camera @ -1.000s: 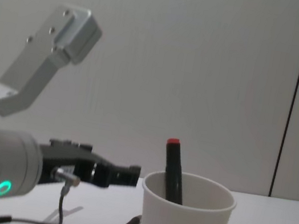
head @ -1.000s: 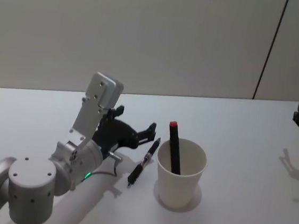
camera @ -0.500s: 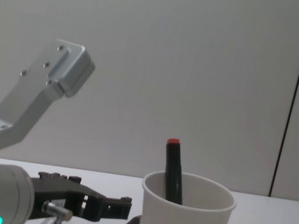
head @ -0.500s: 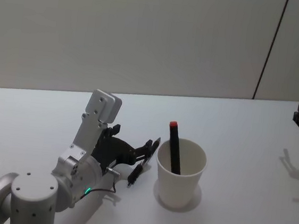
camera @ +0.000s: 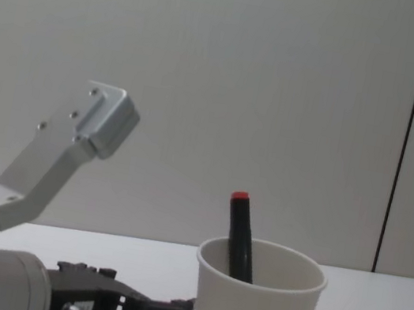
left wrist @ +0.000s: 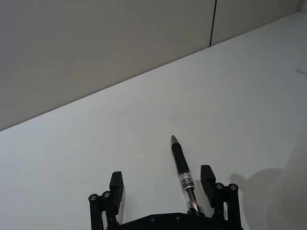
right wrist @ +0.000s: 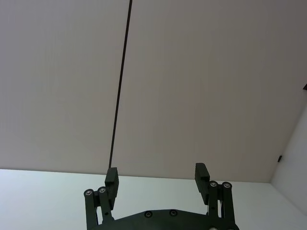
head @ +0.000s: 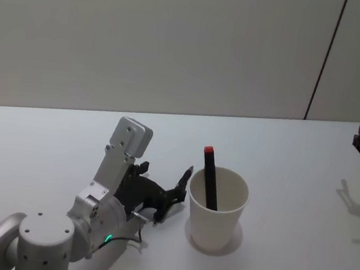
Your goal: Place the pen into the pen holder.
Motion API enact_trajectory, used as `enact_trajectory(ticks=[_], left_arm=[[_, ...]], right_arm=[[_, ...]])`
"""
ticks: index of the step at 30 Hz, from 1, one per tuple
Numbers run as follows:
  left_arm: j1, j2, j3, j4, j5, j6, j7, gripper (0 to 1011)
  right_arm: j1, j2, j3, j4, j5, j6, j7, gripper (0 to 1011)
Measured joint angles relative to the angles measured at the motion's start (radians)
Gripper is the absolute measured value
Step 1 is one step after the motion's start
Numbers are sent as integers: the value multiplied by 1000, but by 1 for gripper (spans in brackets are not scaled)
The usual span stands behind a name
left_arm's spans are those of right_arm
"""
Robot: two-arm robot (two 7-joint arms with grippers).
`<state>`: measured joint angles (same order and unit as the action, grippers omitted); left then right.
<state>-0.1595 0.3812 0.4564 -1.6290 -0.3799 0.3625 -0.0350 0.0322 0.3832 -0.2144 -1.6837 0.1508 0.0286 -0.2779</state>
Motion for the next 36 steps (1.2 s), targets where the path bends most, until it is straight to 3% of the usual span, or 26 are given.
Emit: enact_trajectory(ticks=[15, 36], left_arm=[[-12, -9, 10, 19, 56, 40, -60, 1004], [-24, -18, 16, 24, 124, 70, -101, 988]], right_arm=[[0, 0, 0, 0, 0, 0, 0, 1002], [0, 0, 0, 0, 0, 0, 0, 1001]])
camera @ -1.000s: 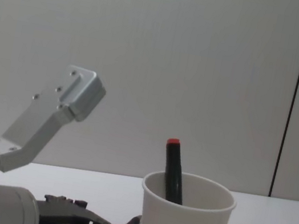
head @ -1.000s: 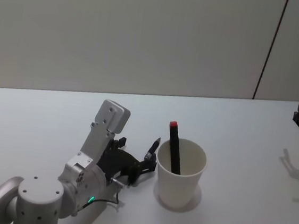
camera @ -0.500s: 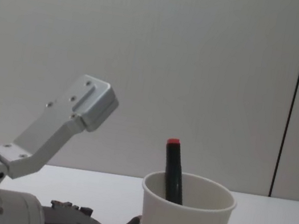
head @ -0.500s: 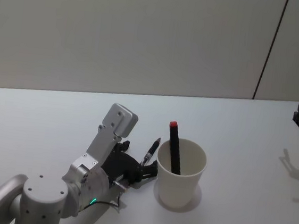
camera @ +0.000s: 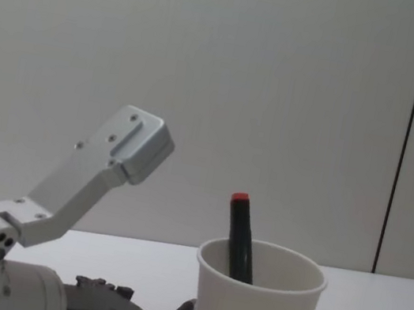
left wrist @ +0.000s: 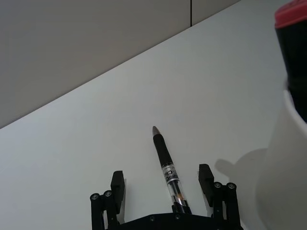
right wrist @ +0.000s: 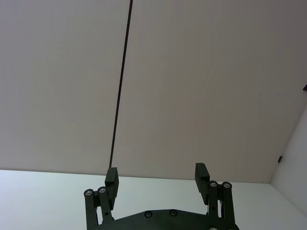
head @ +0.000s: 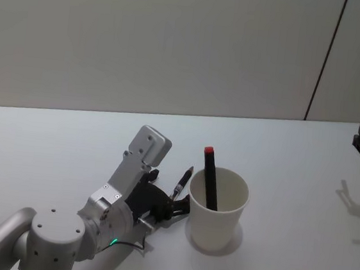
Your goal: Place the pen into the pen holder.
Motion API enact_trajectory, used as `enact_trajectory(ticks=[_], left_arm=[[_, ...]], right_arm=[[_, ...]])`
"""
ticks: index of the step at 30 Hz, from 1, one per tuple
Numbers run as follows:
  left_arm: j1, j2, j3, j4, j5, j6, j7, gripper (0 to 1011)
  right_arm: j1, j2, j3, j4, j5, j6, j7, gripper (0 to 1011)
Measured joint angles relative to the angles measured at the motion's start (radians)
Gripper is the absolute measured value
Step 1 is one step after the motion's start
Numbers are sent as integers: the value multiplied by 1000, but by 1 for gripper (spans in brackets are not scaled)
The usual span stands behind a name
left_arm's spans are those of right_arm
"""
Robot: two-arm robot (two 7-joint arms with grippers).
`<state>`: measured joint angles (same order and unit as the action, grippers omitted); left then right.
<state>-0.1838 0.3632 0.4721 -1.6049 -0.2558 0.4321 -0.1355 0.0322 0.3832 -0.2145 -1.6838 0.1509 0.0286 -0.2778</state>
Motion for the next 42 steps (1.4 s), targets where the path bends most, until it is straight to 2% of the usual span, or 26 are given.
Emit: enact_trajectory(ticks=[4, 14, 42], left_arm=[[0, 0, 1, 0, 4, 2, -4, 929], [-1, -2, 3, -1, 13, 6, -9, 693], [-2, -2, 2, 1, 20, 9, -10, 512]], right_arm=[[0, 0, 0, 0, 0, 0, 0, 1002], [0, 0, 0, 0, 0, 0, 0, 1002], [0, 0, 0, 0, 0, 0, 0, 1002]])
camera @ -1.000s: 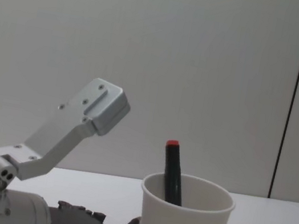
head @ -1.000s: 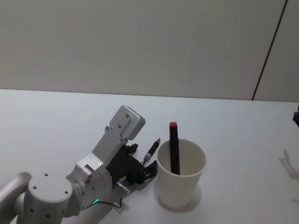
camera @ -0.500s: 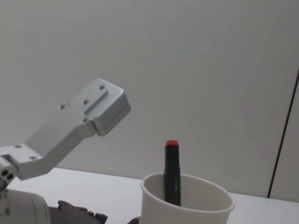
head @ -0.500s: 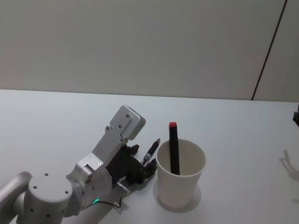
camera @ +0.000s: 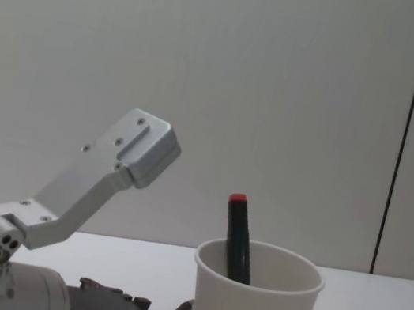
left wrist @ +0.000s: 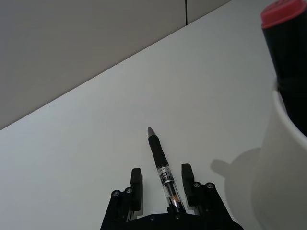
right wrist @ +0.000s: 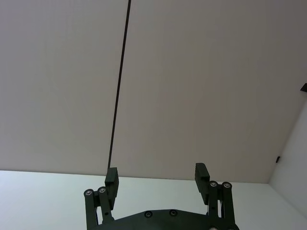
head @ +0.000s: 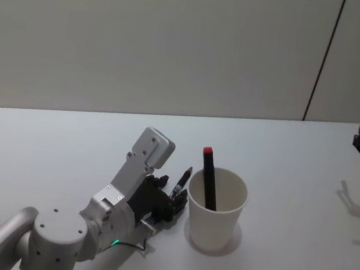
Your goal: Place the pen into the pen holder.
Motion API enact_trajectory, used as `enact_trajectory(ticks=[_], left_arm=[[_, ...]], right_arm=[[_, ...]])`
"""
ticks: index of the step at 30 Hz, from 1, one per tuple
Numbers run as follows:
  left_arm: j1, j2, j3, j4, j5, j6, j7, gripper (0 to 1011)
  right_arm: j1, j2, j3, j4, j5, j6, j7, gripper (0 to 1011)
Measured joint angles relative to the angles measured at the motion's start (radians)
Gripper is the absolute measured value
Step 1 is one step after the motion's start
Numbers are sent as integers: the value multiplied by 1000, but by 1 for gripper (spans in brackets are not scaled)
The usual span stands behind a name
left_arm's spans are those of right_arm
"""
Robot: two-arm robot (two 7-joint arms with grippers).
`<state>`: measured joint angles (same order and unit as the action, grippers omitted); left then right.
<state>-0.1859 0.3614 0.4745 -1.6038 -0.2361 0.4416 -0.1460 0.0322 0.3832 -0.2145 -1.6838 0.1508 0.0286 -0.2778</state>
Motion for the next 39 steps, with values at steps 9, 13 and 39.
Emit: enact_trajectory(ticks=[9, 13, 39], left_arm=[[0, 0, 0, 1, 1, 0, 0, 457], [0, 0, 0, 1, 1, 1, 0, 425], [0, 0, 0, 1, 1, 1, 0, 259]], right_arm=[[0, 0, 0, 0, 0, 0, 0, 1001], [0, 0, 0, 0, 0, 0, 0, 1001], [0, 0, 0, 0, 0, 0, 0, 1002]])
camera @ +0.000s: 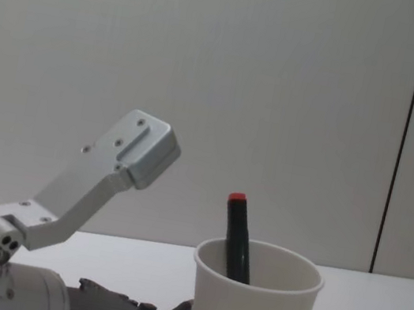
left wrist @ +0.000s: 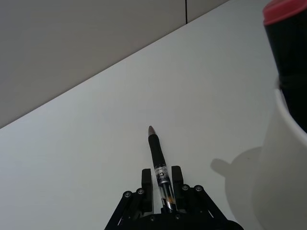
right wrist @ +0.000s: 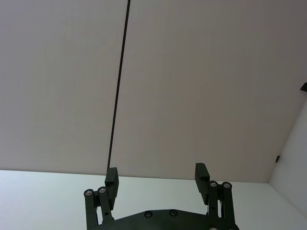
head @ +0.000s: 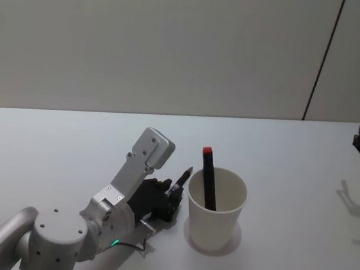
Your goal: Place the pen into the pen holder.
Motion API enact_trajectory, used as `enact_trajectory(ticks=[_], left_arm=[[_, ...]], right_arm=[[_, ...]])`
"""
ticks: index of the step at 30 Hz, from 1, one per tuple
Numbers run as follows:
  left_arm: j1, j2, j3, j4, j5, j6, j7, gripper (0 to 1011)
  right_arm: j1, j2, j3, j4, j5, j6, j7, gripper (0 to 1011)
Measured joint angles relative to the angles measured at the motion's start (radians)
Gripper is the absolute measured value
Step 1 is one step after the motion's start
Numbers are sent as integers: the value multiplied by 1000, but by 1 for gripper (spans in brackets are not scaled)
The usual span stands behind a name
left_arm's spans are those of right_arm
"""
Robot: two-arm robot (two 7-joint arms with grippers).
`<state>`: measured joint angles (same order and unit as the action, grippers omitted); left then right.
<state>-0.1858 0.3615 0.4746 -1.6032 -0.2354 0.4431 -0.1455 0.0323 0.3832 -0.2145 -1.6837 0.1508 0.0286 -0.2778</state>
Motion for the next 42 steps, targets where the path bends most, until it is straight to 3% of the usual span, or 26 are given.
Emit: enact_trajectory(ticks=[13, 32, 42], left_arm=[[0, 0, 0, 0, 0, 0, 0, 142], [2, 3, -2, -4, 3, -3, 3, 139], [10, 22, -22, -45, 12, -48, 39, 139]], right_arm=[[0, 0, 0, 0, 0, 0, 0, 1002], [0, 0, 0, 0, 0, 0, 0, 1001], [0, 0, 0, 0, 0, 0, 0, 1001]])
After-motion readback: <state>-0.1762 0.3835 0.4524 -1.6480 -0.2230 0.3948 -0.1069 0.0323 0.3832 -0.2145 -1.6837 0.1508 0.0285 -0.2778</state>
